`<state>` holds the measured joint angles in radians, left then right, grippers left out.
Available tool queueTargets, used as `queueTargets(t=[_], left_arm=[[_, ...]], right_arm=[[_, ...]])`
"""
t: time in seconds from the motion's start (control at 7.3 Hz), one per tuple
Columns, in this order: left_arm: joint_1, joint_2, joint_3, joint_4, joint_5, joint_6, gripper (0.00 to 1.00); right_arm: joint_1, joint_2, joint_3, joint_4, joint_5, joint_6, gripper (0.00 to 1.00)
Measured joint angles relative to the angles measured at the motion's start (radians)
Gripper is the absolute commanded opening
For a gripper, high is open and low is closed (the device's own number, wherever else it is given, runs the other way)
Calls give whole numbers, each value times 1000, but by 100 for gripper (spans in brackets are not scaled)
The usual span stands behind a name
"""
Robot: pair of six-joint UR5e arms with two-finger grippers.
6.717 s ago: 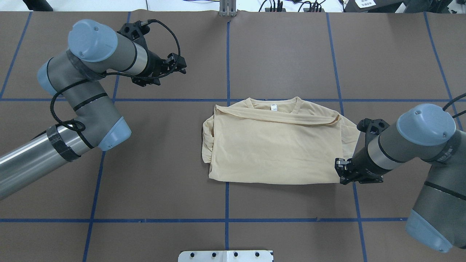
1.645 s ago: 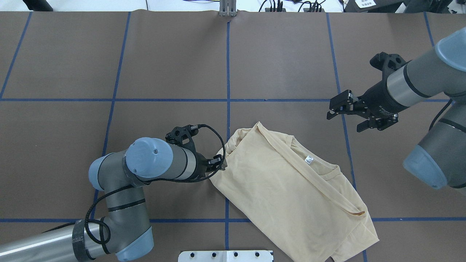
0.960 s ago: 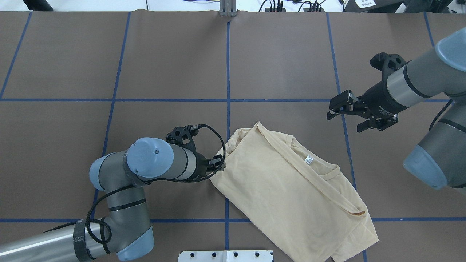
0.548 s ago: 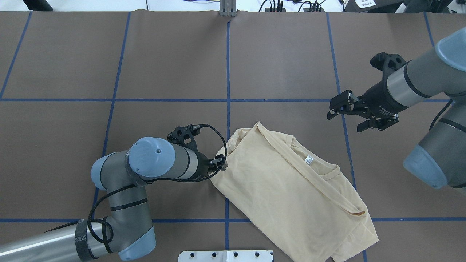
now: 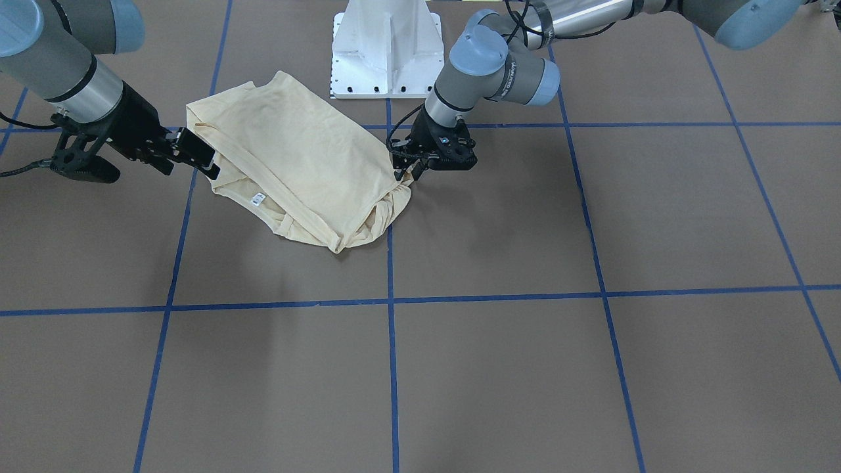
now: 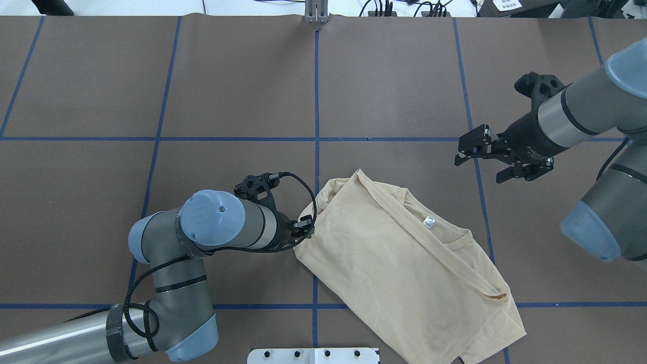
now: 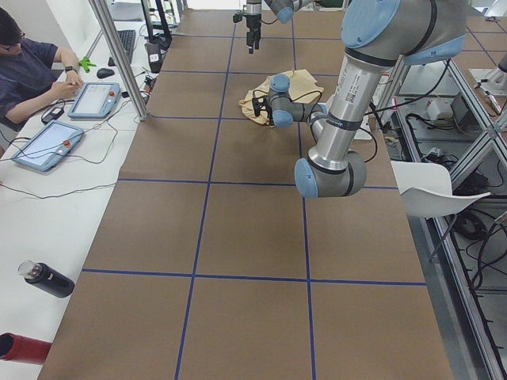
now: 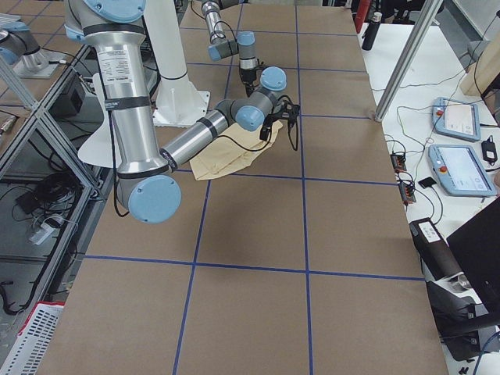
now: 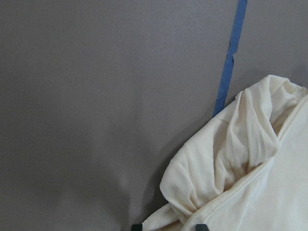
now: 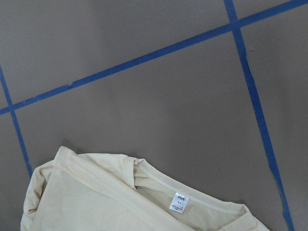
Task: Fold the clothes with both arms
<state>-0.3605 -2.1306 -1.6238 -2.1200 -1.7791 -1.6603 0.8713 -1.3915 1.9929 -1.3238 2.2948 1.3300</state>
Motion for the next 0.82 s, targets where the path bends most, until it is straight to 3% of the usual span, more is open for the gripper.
queueTargets(t=[0.27,0.82], left_arm=[[0,0,0,1,0,0,53],[0,0,-10,29,0,0,54]], right_arm=[[0,0,-2,-1,0,0,100],[0,0,-7,0,0,0,100]])
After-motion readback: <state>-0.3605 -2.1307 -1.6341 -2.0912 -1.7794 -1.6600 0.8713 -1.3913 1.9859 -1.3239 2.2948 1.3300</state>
